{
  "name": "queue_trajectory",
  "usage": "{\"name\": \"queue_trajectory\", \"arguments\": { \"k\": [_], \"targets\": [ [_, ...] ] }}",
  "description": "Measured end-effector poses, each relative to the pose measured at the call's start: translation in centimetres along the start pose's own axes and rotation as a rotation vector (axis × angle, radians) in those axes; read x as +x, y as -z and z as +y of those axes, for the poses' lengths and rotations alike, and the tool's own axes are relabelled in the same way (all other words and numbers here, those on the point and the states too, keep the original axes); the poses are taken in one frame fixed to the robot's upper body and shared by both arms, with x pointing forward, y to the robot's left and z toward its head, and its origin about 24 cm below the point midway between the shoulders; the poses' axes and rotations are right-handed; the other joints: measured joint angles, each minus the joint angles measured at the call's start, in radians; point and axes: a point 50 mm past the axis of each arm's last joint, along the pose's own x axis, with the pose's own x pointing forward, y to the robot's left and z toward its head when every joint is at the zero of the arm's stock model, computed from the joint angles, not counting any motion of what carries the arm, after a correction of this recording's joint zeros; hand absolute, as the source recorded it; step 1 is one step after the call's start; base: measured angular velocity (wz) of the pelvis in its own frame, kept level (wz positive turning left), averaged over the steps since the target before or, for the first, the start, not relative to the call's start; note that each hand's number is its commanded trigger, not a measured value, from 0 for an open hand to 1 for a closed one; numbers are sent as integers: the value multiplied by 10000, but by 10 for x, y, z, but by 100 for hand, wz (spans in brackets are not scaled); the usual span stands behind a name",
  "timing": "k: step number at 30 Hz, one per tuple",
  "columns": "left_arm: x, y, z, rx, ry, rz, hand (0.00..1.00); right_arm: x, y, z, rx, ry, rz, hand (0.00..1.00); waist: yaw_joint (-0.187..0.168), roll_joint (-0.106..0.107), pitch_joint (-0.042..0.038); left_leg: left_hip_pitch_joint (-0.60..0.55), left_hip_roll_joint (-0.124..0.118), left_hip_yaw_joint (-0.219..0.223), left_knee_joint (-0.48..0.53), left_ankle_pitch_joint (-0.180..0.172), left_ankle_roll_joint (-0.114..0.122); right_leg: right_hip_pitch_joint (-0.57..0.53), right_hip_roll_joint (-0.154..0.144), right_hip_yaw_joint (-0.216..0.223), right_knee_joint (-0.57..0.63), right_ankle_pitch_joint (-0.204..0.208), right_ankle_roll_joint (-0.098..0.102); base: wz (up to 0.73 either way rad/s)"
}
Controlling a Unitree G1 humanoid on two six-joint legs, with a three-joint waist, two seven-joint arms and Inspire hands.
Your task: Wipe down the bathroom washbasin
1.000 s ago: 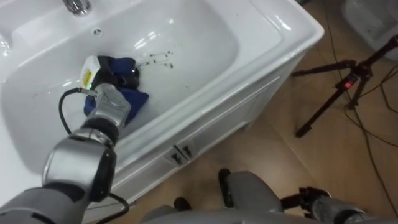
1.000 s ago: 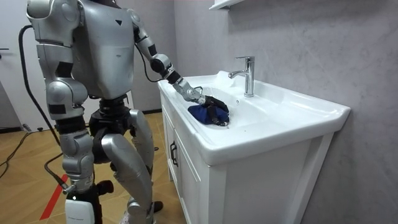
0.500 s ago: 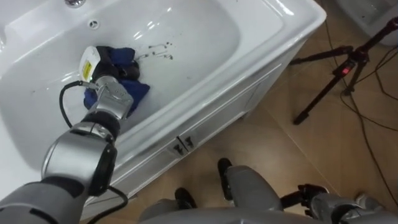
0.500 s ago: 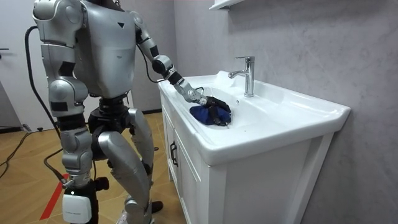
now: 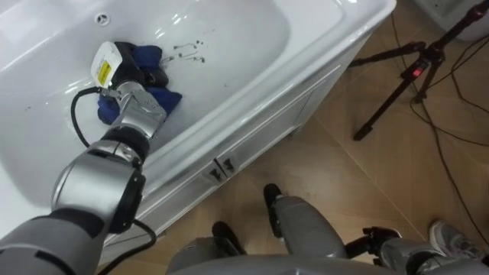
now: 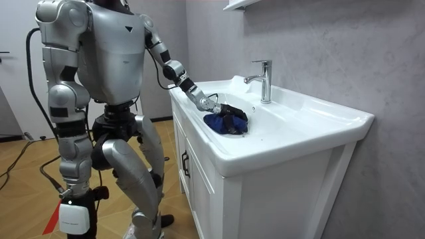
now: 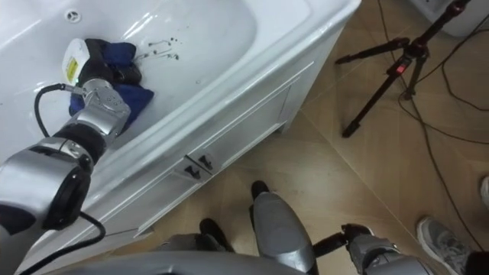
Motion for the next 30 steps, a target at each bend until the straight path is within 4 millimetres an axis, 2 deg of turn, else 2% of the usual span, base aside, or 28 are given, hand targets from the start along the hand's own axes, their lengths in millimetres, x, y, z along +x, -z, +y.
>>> {"name": "queue_trajectory", "arguments": {
  "k": [4,8,10,18,26,30],
  "targets": [
    [1,-4,2,-47,-171,-101,100,0,-3,0,-103,-32,-104,0,-10,33,113,-114,13,94,156,-56,87,-35,-11,80,-10,79,74,-6],
    [3,-5,5,-43,-286,-159,100,0,-4,1,-169,-101,-178,0,-82,39,152,-204,8,143,272,-99,156,-117,-62,68,6,134,99,-3],
    [3,-8,6,1,-328,-274,100,0,-4,0,-171,-103,-178,0,-93,81,125,-304,-1,145,334,-109,174,-236,-84,69,28,155,123,0],
    [5,-14,9,473,-443,-803,100,0,-5,2,-252,-312,-182,0,-188,72,131,-500,-19,174,490,-152,248,-379,-135,76,43,234,175,-1],
    [-5,-58,-4,780,-66,-3121,100,-1,-14,1,-291,-277,-410,0,-555,27,178,-403,84,493,497,-332,247,-381,-15,276,26,272,105,-13],
    [-6,-63,-4,802,-63,-3422,100,-1,-15,0,-299,-262,-447,0,-559,28,206,-293,226,626,685,-509,182,-374,98,334,225,150,28,-15]
  ]
}}
